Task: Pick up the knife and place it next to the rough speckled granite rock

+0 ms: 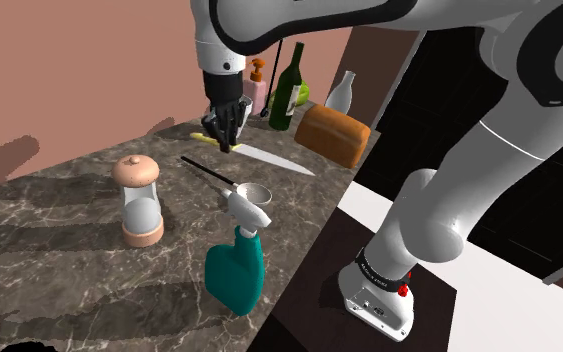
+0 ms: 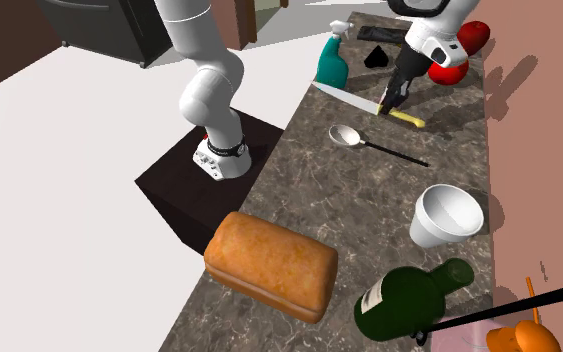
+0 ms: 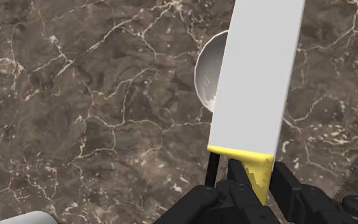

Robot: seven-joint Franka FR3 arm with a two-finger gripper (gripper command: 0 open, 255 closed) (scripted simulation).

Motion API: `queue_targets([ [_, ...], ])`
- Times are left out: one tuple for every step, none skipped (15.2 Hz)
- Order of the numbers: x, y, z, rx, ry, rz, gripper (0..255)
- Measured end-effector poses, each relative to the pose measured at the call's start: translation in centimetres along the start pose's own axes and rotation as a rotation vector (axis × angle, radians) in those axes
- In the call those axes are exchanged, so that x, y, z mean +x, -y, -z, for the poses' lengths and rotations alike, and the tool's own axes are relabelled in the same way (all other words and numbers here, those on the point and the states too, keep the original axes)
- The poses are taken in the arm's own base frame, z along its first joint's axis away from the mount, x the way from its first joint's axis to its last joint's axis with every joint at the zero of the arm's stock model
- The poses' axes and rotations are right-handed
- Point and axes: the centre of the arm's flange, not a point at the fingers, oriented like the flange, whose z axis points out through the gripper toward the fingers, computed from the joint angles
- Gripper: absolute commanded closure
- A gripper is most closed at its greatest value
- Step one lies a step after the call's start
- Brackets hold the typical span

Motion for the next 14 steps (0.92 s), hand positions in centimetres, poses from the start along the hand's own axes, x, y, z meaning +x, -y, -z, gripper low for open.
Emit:
queue_targets([
  [0.7,1.1,0.1,0.0,-0.001,0.0,255],
  [1.0,2.3,0.4,0.0,0.0,0.0,255],
  [1.2,3.5,0.2,0.0,0.0,-0.001,255],
  [1.6,4.9,0.3,0.0,0.0,0.0,255],
  [1.9,5.9,0.7,0.0,0.0,0.0,255],
  [2.3,7.1,0.8,0.0,-0.001,-0.001,255],
  [2.8,8.3,0.9,0.0,-0.001,-0.001,255],
  [3.1,9.7,1.1,0.0,0.0,-0.001,255],
  [3.4,11.0,1.1,0.0,0.0,-0.001,255],
  [3.9,12.1,1.2,0.0,0.0,0.0,255],
  [4.1,13.6,1.6,0.001,-0.002,-0.001,255],
  [4.5,14.7,2.0,0.003,-0.009,-0.002,255],
  [4.9,15.9,2.4,0.004,-0.014,-0.003,255],
  [5.1,17.2,2.7,0.007,-0.02,-0.003,255],
])
